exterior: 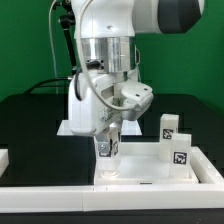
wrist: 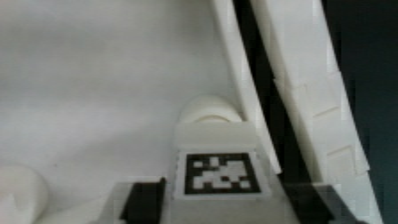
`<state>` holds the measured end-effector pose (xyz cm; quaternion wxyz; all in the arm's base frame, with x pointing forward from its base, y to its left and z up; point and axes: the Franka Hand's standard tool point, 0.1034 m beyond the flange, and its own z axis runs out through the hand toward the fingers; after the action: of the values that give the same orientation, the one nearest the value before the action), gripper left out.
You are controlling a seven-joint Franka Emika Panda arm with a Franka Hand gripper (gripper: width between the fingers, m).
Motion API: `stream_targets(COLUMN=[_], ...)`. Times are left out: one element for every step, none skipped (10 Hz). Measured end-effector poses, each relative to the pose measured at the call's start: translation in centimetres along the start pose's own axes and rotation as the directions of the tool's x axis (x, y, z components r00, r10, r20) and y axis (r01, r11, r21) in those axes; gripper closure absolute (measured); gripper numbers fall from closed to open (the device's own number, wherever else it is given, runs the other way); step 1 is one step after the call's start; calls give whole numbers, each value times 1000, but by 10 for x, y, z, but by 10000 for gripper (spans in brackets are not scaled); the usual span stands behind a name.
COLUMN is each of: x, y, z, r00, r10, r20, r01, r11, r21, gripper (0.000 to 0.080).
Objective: Assemble square table
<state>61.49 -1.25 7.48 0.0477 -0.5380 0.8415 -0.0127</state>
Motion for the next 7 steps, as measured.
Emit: stream_targets(x=[0,0,-7,-10,-10,-8,-7], y=[0,1,5,8,11,10,10], z=[0,0,1,1,0,1,1], r00=[1000,999,977,916,840,819,783], r10=[-6,-54,-213,-401,-542,-574,-622], r20=[-1,-1,-10,-21,-17,-17,-17], r01=[6,54,213,400,542,574,622], r11=[1000,999,977,916,840,819,783], r21=[0,-1,-7,-17,-22,-23,-25], gripper=[481,344,197,197,160,153,153])
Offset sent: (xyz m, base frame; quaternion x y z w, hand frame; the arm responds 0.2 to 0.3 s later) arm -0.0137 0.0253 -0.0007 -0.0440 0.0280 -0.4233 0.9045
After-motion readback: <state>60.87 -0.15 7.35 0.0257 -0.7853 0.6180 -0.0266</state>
